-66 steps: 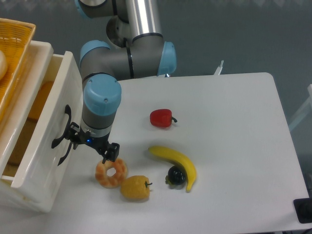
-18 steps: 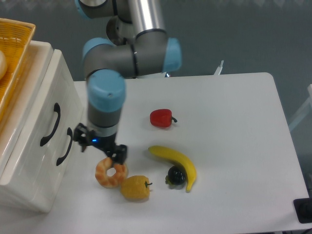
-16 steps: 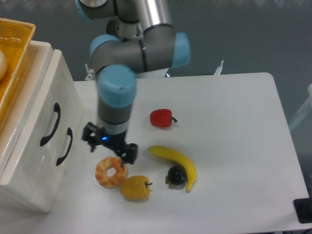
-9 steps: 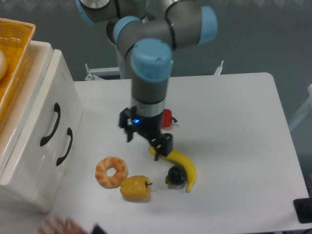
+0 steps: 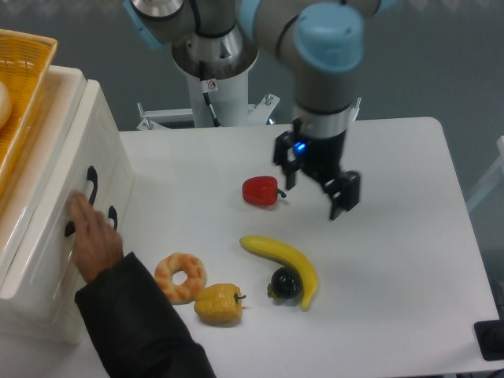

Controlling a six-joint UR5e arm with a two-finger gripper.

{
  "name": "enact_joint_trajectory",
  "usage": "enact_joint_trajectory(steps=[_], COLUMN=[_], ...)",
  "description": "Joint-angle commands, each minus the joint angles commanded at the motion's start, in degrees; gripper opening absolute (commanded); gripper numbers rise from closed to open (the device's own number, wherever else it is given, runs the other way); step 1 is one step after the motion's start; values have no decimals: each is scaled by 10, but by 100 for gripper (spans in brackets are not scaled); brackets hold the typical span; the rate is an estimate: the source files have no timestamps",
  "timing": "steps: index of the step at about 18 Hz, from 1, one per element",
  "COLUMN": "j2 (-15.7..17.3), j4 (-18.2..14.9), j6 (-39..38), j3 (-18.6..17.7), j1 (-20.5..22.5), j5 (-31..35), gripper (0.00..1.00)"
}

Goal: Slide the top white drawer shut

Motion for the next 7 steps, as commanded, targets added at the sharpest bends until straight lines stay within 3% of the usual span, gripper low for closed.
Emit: enact_joint_trajectory(steps=[3,7], j2=[3,5], j4=[-10,-12], j6=[49,59], j3=[0,0], j1=[27,38], j5=[-18,-29], gripper=[100,100])
